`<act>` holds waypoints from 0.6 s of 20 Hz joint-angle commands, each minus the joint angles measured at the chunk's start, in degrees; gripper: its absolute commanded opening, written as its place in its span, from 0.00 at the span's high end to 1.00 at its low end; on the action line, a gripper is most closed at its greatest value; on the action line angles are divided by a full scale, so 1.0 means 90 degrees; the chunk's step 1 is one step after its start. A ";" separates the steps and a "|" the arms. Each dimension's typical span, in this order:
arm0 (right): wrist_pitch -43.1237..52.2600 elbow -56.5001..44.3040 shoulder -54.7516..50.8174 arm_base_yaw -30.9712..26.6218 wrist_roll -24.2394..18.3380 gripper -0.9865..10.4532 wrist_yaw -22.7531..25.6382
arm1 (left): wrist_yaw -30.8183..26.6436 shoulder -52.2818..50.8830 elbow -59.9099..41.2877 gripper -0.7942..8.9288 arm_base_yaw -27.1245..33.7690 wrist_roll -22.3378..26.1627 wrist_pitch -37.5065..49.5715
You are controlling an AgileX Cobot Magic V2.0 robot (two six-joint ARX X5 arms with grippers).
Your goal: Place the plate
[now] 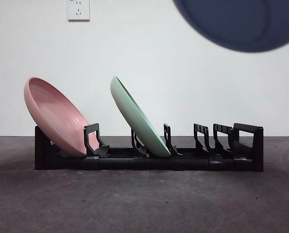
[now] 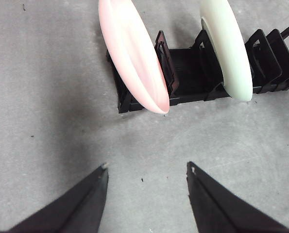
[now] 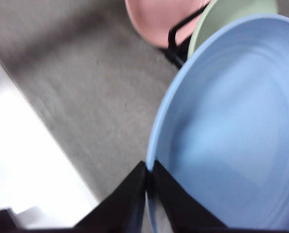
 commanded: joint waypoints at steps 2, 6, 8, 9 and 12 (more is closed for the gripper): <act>0.0600 -0.0930 0.0066 0.0925 0.0685 0.90 0.0488 | 0.0032 0.0034 0.0134 0.66 -0.0012 -0.0002 0.0073; 0.1389 -0.2103 0.0221 0.1591 0.1175 0.90 0.0823 | 0.0029 0.0034 0.0134 0.66 -0.0012 -0.0002 0.0073; 0.1540 -0.2392 0.0515 0.1804 0.1059 0.90 0.1035 | 0.0029 0.0034 0.0134 0.66 -0.0012 0.0000 0.0073; 0.1576 -0.2416 0.0719 0.1887 0.0882 0.90 0.1049 | 0.0029 0.0034 0.0134 0.66 -0.0012 0.0000 0.0073; 0.1962 -0.2416 0.1355 0.2011 0.0233 0.90 0.1020 | 0.0029 0.0034 0.0134 0.66 -0.0012 0.0000 0.0073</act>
